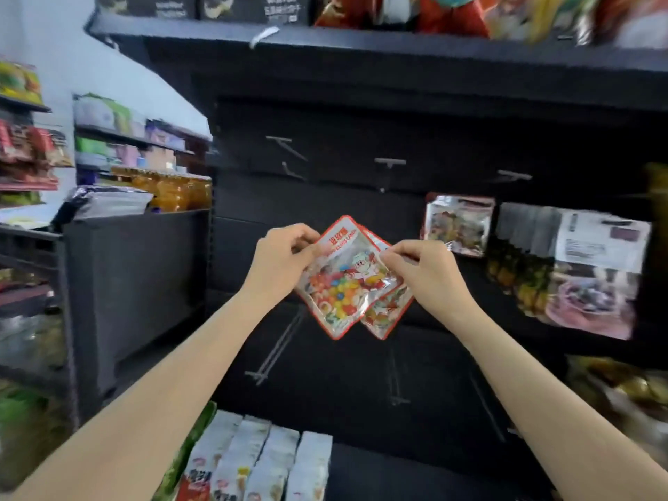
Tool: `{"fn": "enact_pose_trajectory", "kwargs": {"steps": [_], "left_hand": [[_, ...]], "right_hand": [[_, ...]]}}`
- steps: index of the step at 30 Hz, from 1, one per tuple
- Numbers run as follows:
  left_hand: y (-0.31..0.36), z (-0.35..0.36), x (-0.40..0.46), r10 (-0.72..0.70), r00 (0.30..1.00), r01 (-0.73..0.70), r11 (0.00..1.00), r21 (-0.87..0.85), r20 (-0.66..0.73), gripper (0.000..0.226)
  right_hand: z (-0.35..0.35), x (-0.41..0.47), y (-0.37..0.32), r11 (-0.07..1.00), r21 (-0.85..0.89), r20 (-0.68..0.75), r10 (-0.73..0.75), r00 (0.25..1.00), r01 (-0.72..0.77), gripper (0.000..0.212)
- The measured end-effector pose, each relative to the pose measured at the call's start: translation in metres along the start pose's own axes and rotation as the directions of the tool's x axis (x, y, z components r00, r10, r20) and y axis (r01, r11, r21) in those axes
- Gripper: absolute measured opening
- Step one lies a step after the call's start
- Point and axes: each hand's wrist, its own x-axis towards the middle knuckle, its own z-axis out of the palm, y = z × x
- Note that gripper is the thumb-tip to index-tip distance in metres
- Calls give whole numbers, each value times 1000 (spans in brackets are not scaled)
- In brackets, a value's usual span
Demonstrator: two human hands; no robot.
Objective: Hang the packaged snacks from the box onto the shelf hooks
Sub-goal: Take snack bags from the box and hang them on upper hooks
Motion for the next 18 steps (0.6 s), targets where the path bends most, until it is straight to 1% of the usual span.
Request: {"fn": "enact_pose_trajectory", "kwargs": {"steps": [3, 6, 8, 10, 13, 15, 18], "left_hand": [[33, 35, 9, 42, 993, -37, 998, 47, -110, 10], [55, 52, 16, 47, 986, -34, 996, 80, -160, 11], [69, 61, 19, 73, 987, -56, 991, 121, -144, 12], [81, 68, 23, 122, 986, -98, 976, 195, -111, 14], [94, 78, 28, 162, 984, -135, 954, 269, -79, 17], [100, 85, 32, 179, 981, -151, 946, 286, -74, 18], [107, 95, 35, 190, 980, -162, 939, 304, -66, 18]], "right_hand": [[-51, 4, 24, 997, -75, -24, -5, 1000, 3, 19], [-88, 13, 38, 987, -149, -116, -72, 991, 54, 19], [-105, 19, 43, 985, -158, -200, -95, 975, 63, 18], [-117, 24, 47, 989, -127, -267, -109, 957, 77, 13], [-127, 30, 55, 994, -83, -359, -92, 929, 67, 5], [-130, 32, 59, 994, -84, -388, -96, 917, 68, 3], [-130, 37, 61, 989, -123, -391, -121, 913, 79, 6]]}}
